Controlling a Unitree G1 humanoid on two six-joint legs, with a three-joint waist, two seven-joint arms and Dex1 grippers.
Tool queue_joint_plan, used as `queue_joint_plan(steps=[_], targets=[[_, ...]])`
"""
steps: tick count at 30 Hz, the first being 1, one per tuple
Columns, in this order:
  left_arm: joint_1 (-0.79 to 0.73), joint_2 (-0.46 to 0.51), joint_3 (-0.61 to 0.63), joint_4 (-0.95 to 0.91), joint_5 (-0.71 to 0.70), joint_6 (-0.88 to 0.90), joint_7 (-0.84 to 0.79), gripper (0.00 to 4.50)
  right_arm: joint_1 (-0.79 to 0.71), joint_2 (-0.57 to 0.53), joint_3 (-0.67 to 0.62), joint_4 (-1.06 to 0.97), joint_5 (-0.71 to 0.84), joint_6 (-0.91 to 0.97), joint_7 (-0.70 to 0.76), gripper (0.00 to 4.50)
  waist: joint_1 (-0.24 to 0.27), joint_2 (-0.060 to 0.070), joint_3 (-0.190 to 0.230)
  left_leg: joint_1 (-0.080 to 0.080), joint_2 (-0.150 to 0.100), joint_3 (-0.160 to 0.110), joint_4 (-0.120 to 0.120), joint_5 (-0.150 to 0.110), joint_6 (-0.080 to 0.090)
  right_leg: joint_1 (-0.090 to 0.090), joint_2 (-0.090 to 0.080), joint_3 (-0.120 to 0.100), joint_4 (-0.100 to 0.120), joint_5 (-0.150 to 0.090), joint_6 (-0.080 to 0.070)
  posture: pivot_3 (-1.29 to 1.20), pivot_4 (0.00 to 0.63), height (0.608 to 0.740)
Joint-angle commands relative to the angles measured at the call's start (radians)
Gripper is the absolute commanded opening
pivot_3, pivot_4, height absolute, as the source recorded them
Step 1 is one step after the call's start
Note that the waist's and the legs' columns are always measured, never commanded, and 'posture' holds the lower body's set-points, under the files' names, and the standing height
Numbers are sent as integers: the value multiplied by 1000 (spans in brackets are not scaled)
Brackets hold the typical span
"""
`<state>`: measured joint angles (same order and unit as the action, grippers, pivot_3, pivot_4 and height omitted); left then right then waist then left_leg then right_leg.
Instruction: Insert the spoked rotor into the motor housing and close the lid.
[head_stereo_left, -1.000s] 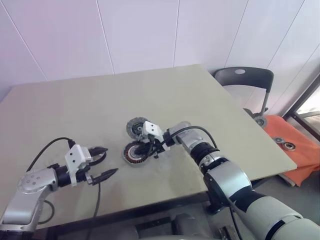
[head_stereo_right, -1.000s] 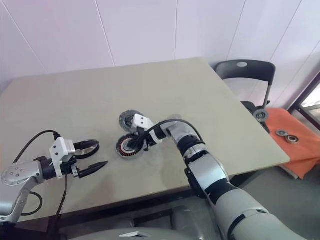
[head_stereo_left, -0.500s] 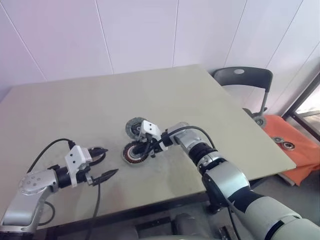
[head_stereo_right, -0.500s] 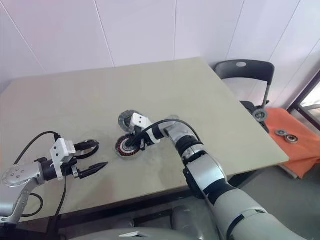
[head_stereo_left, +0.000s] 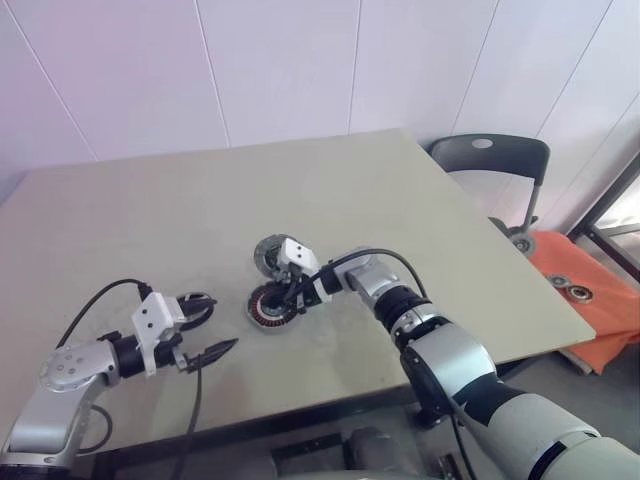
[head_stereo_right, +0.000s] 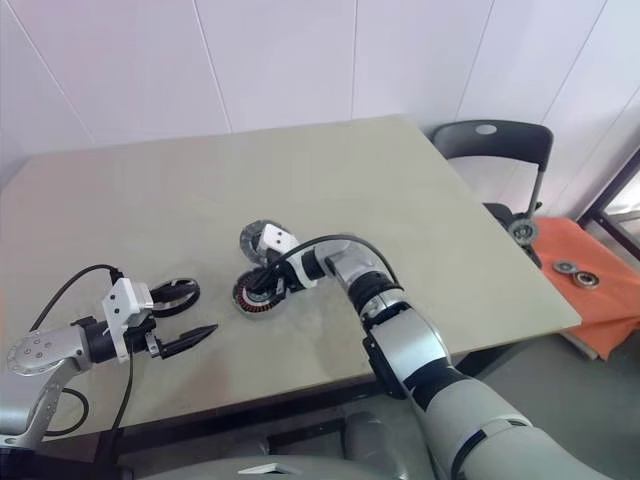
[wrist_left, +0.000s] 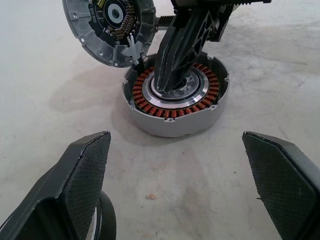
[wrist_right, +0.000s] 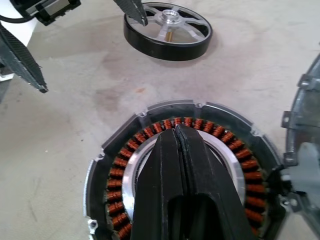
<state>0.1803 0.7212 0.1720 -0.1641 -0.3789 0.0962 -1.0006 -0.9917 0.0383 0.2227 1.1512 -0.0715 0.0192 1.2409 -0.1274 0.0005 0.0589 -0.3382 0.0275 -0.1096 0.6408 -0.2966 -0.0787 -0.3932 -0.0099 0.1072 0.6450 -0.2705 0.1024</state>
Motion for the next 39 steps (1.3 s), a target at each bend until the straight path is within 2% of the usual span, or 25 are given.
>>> queue_joint_plan(steps=[1,6,9,13,21,27,34,39], targets=[[-17,0,2,-14,5,-19,1,4500,-20,-1,-10,-16,4,-20,-17,21,0,0,0,0,0,0,0,0,0,0,0,0,0,0,0,0,0,740],[-16,-5,-3,-18,8,-22,2,4500,-27,-2,-16,1,-3,-40,-89,21,0,0,0,0,0,0,0,0,0,0,0,0,0,0,0,0,0,740],[-17,-6,-1,-19,9,-24,3,4500,-7,-26,36,20,-65,-105,-133,21,0,0,0,0,0,0,0,0,0,0,0,0,0,0,0,0,0,740],[-26,-6,0,-13,11,-21,3,4500,8,-50,63,43,-94,-123,-117,21,0,-1,-1,1,0,0,0,0,0,1,0,0,0,0,-1,0,0,740],[-33,-4,1,-3,11,-22,-5,4500,-34,-22,-62,26,27,-33,-83,21,0,-1,-1,1,0,0,0,0,0,1,0,0,0,0,-1,0,0,740],[-52,-6,6,3,6,-20,-3,4500,-86,-14,-156,-25,151,129,50,21,0,-1,-1,0,0,0,0,0,0,0,0,0,0,1,-1,0,0,740],[-9,7,23,-31,-16,40,3,4500,-17,-74,-69,-238,170,249,301,21,2,-1,-1,0,0,0,0,0,0,0,0,0,0,0,0,0,0,740],[131,-8,65,-136,-50,86,28,4500,9,-84,-42,-263,159,253,263,21,-2,-1,0,0,0,0,-1,0,0,-1,0,0,0,0,0,0,0,740]])
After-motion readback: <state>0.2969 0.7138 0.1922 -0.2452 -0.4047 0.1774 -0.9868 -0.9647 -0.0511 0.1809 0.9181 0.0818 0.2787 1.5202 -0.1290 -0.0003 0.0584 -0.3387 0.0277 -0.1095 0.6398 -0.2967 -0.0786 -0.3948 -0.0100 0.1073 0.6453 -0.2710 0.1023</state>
